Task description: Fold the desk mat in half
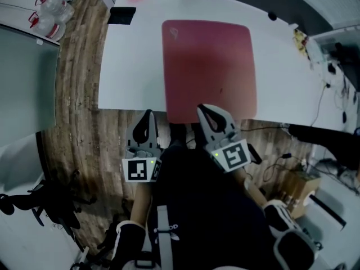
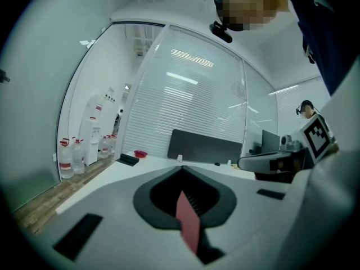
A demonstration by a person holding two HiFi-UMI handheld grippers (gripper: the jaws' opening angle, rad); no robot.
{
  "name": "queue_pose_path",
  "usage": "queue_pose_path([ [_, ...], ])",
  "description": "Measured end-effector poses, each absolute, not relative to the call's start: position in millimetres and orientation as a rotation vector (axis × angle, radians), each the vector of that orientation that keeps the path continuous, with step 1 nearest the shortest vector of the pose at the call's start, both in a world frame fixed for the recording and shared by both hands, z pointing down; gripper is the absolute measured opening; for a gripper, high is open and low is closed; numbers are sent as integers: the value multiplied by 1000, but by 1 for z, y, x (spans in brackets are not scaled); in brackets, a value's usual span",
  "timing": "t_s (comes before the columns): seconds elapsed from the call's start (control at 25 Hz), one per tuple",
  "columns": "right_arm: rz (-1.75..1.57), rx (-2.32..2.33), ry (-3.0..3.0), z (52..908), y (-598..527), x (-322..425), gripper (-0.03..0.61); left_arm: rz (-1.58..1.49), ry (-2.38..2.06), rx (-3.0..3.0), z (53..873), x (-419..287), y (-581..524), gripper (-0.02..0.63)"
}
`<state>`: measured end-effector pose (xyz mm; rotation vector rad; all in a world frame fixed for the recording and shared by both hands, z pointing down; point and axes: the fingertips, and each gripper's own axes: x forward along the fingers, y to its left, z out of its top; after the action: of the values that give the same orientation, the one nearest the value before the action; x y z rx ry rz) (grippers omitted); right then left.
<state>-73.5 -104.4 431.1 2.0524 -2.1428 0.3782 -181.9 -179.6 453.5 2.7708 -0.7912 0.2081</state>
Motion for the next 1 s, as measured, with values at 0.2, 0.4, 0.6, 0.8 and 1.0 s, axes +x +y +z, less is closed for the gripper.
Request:
queue_pose_path([
  [0.2,335,2068,-2143,429,-102,-69,3,202,-771,2787,455,-174,-177,3],
  [0.4,304,1966,-2118,443,-97,-74,5,177,-764,2798,454,-172,-170,3],
  [0.6,324,1743,-2058,474,-96,-91,5,224,-836,2768,461,-185,-172,3],
  [0.8,349,1586,-2083,505,-102,-120,79,294,-891,2732,473,-201,-169,3],
  [1.0,313,1445,-2061,555,-102,-151,143,324,-941,2700,485,-216,-169,3],
])
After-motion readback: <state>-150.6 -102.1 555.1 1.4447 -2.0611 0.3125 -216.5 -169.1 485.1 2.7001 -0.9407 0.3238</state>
